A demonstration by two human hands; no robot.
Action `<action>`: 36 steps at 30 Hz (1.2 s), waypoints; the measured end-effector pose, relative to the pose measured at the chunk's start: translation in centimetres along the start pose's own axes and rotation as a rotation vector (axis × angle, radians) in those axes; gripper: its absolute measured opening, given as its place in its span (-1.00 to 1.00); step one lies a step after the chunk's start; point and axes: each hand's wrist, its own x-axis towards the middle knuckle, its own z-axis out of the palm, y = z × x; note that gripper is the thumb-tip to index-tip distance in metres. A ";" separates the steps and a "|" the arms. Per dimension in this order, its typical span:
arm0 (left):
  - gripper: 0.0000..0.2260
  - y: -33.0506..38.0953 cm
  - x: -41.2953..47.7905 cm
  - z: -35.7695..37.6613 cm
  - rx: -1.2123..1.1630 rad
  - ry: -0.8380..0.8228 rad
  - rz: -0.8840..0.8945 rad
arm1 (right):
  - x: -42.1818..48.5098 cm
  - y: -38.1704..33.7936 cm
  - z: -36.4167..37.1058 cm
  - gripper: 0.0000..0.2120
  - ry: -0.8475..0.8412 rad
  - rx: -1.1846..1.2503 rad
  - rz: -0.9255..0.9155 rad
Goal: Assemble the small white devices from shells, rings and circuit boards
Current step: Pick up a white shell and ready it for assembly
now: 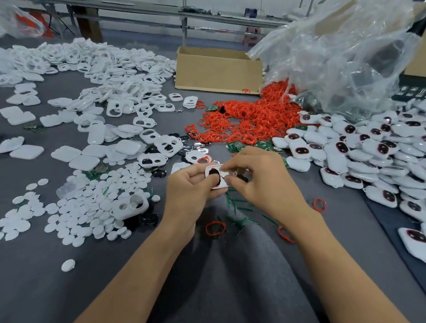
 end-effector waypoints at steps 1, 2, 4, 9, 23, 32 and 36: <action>-0.84 0.0 0.0 0.0 -0.002 -0.004 0.000 | 0.0 0.0 0.1 -0.84 0.001 -0.001 0.010; -0.84 0.0 0.0 0.0 -0.002 -0.009 0.006 | 0.0 -0.1 0.1 -0.85 0.003 0.001 0.020; -0.85 0.0 -0.1 0.0 0.001 -0.026 0.012 | 0.0 -0.2 0.1 -0.87 0.007 0.005 0.042; -0.83 0.0 -0.3 0.0 0.028 -0.042 0.027 | 0.0 -0.2 0.2 -0.91 -0.029 -0.010 0.102; -0.78 0.0 -0.5 0.1 0.130 -0.027 0.126 | -0.2 -0.3 0.5 -0.79 -0.080 0.460 0.513; -0.79 -0.2 -0.8 0.3 0.209 -0.028 0.179 | -0.5 -0.2 0.2 -0.90 -0.057 0.557 0.541; -0.79 -0.5 -0.5 0.1 0.213 -0.013 0.170 | -0.6 -0.1 0.3 -0.90 -0.082 0.556 0.529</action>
